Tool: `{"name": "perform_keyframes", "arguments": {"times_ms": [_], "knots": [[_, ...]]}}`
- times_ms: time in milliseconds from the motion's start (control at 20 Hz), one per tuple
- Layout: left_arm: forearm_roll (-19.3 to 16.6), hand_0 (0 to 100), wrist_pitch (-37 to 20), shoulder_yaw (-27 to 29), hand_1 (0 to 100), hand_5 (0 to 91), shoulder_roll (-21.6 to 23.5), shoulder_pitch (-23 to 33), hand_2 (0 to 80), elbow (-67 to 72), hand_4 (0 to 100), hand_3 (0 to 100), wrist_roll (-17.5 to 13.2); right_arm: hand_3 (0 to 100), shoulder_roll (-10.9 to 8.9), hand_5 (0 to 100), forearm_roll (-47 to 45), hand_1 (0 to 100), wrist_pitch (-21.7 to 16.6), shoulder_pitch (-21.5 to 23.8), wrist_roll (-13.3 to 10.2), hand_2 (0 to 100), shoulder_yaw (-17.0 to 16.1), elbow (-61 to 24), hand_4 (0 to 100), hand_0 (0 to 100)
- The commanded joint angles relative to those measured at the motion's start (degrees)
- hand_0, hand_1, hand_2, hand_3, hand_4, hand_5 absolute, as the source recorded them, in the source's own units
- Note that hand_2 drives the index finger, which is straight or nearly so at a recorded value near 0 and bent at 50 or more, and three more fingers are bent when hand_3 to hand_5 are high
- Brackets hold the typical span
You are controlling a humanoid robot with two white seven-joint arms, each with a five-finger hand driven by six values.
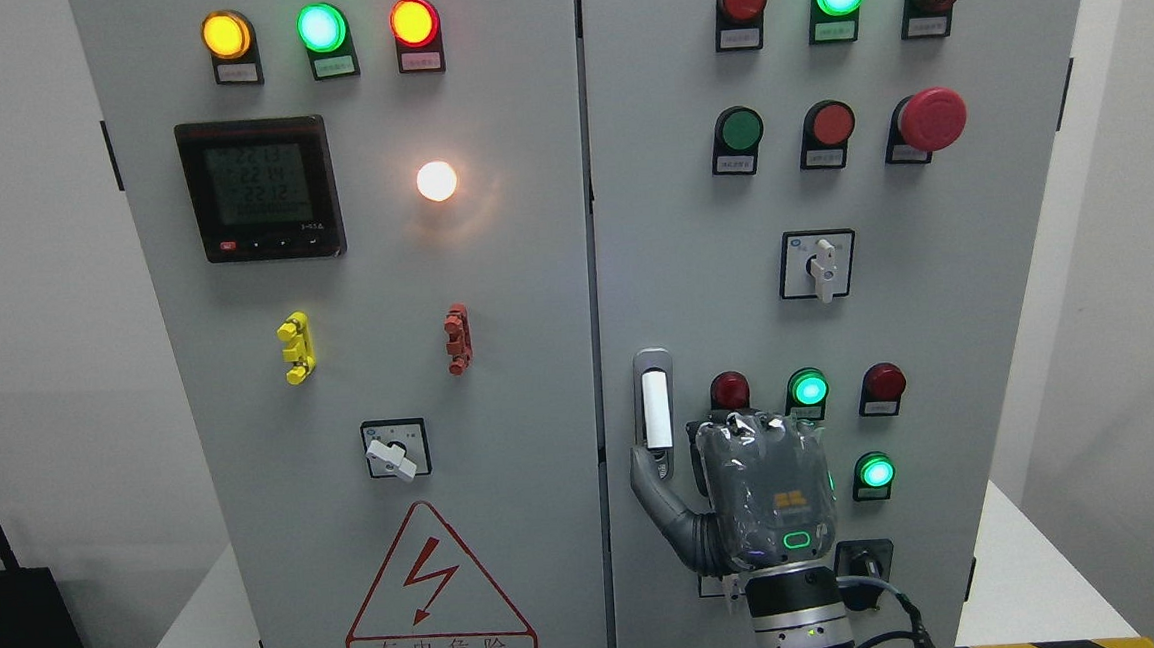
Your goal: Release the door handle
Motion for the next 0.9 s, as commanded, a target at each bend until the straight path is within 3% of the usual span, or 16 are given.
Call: {"name": "perform_keyframes", "arguments": {"times_ms": [0, 851], "knots": [[0.0, 12, 0.0, 0.1, 39, 0.0, 0.0, -0.2, 0.0, 0.5, 0, 0, 0.0, 100, 0.04, 100, 0.0, 12, 0.1, 0.1, -0.1, 100, -0.4, 0.0, 100, 49], [0.0, 12, 0.0, 0.1, 39, 0.0, 0.0, -0.2, 0.0, 0.5, 0, 0, 0.0, 100, 0.04, 100, 0.0, 11, 0.1, 0.1, -0.2, 100, -0.9, -0.1, 100, 50]]}}
